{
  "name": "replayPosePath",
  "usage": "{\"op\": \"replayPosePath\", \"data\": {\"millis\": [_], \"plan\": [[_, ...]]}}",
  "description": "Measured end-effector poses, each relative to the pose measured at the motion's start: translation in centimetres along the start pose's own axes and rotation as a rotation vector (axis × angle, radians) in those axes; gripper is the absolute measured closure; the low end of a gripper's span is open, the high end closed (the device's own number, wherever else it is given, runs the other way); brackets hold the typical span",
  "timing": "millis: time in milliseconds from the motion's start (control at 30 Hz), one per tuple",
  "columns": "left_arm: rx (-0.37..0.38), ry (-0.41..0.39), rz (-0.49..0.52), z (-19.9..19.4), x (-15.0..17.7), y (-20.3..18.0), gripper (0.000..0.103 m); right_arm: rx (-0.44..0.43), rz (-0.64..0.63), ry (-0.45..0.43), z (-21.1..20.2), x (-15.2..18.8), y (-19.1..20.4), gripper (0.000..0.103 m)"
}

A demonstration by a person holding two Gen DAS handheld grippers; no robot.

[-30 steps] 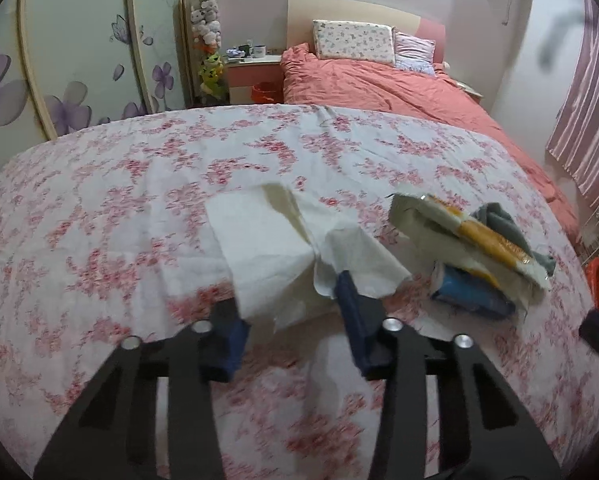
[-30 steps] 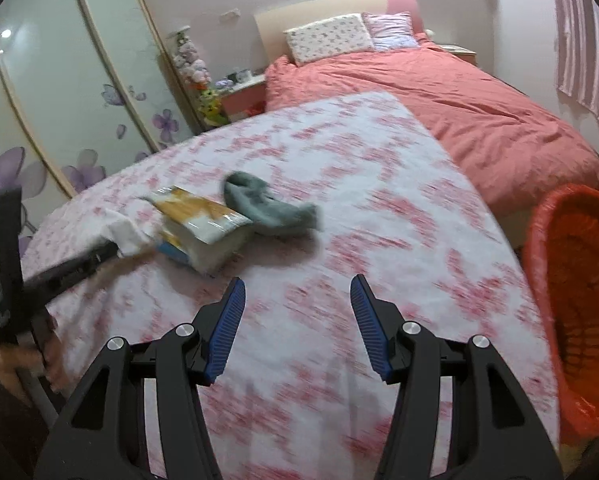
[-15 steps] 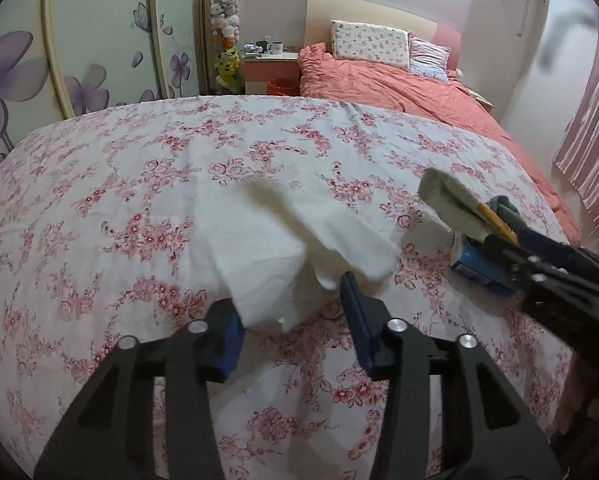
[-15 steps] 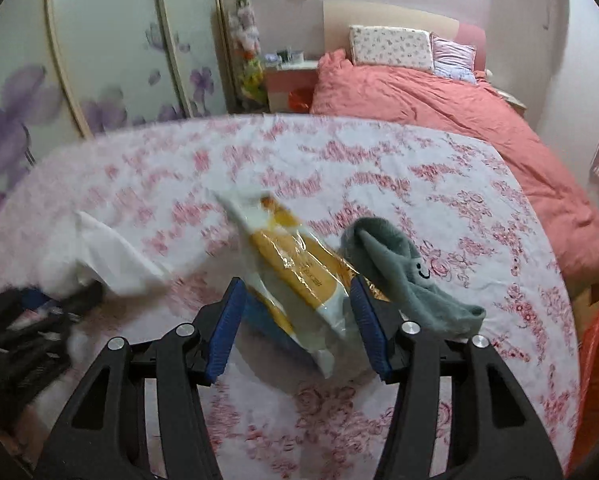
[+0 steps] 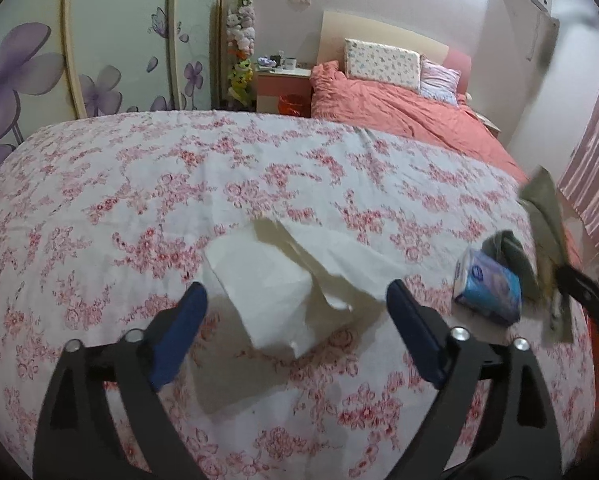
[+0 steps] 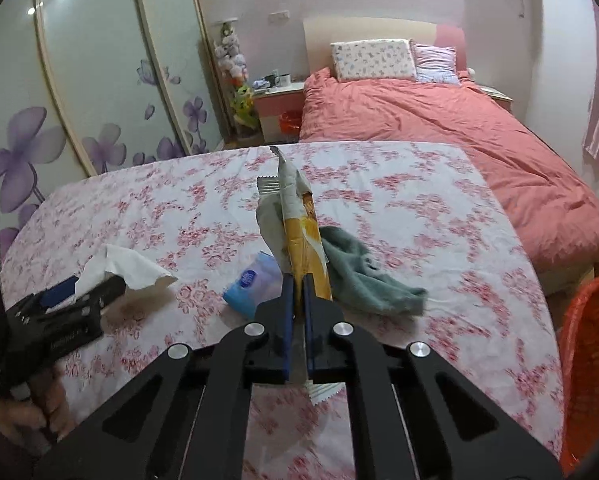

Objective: Collect trash
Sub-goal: 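Grasp the yellow snack wrapper with the right tool while the left grasps the white tissue, then lift the wrapper and tissue off the bed with both tools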

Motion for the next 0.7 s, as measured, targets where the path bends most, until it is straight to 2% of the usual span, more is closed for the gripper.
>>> {"op": "replayPosePath", "data": {"millis": [133,267,467,633,700], "plan": [[-0.017,-0.006,0.014,1.4,-1.0,-0.4,0.006,0.035,0.029,-0.001,-1.1,0.3,-2.2,0.098],[-0.028,0.051,0.035,3.9,-0.9,-0.9,0.006,0.065,0.040,0.018,-1.1,1.4,-3.8,0.098],[0.083,0.081,0.031,4.6,0.1,-3.3,0.017,0.092,0.064,0.030,-1.3,2.4,-5.7,0.098],[0.196,0.085,0.106,2.8,1.8,-6.7,0.021,0.122,0.102,0.036,-1.9,3.2,-7.4,0.098],[0.204,0.077,0.145,2.2,2.2,-7.7,0.021,0.138,0.115,0.037,-2.2,3.5,-8.2,0.098]]}}
Point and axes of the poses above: each gripper's, at about its wrist camera, not at the fingertips, and z roughly the way its jaws point, y to its left, x to its underside, the point moved 9 cm from there along z, roughly the way its jaws point, and after that the axes turned 12 degrees about -y, right-handed, at the moved point
